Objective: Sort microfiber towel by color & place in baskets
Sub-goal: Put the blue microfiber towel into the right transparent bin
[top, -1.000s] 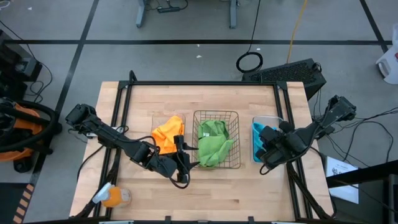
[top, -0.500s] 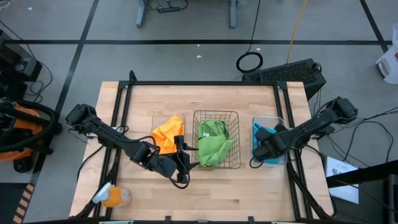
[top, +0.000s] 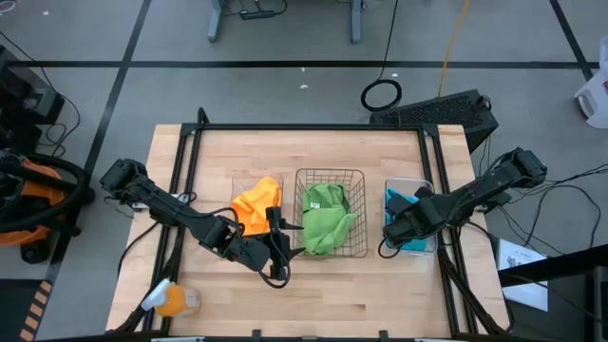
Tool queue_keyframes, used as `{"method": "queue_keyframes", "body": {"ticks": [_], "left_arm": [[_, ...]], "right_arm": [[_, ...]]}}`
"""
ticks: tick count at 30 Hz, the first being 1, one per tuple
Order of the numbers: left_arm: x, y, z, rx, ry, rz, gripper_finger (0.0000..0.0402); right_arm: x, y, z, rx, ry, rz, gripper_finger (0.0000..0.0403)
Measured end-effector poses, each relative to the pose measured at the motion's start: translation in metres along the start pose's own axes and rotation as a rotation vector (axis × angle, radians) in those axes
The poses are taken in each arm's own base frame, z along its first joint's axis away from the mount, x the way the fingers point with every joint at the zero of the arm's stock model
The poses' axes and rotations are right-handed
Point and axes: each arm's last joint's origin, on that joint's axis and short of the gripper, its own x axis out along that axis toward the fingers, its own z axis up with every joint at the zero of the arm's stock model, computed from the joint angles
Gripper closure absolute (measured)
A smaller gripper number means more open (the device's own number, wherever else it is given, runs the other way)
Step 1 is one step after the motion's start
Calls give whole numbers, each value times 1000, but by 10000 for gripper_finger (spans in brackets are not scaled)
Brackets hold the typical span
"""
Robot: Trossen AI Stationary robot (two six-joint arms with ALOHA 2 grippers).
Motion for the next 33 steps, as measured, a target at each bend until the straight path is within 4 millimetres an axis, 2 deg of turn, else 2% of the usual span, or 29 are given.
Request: {"method": "queue_keyframes", "body": {"ticks": [8, 13, 17, 22, 28, 31, 33], "left_arm": [[-4, -5, 0, 12, -3, -15, 144], [-4, -6, 0, 13, -3, -17, 144], [-4, -6, 0, 13, -3, -16, 144], [-4, -6, 0, 13, -3, -16, 144], [-4, -6, 0, 14, -4, -16, 144], [-4, -6, 0, 14, -4, -16, 144], [-4, -6, 0, 13, -4, -16, 144]], "right_arm": [[-36, 0, 15, -108, -113, 33, 402], [-37, 1, 19, -170, -193, 5, 402], [-21, -1, 16, -169, -193, -47, 402], [13, -6, 4, -154, -138, -113, 403], [57, -5, -11, -111, -59, -31, 403], [65, -8, -17, -125, -30, -54, 403], [64, -9, -17, -130, -24, -53, 403]]}}
